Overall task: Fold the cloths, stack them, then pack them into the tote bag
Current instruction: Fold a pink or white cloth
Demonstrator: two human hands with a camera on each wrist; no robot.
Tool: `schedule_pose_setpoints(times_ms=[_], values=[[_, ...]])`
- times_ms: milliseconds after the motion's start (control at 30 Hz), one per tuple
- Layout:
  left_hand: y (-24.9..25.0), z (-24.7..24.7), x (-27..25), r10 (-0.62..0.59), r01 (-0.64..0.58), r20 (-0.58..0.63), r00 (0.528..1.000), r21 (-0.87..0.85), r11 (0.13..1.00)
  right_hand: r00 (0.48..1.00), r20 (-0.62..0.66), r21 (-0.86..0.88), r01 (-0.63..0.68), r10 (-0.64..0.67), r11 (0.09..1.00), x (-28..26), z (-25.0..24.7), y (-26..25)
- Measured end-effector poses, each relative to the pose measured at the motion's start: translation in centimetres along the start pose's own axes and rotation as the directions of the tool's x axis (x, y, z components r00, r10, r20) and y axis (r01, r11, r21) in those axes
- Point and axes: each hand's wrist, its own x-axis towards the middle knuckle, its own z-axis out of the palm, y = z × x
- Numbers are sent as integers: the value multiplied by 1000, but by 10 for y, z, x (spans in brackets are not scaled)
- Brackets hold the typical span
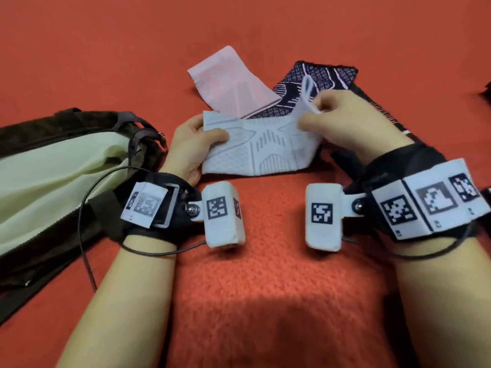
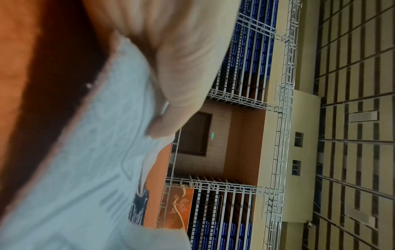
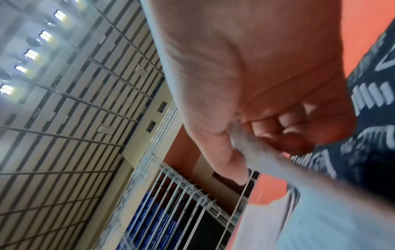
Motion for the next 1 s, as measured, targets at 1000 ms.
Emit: schedule_pose_setpoints(times_ms=[1000], values=[[13,30,-15,-1,25,271,962,-82,996,943,285,-280,253,-172,926,11,42,9]])
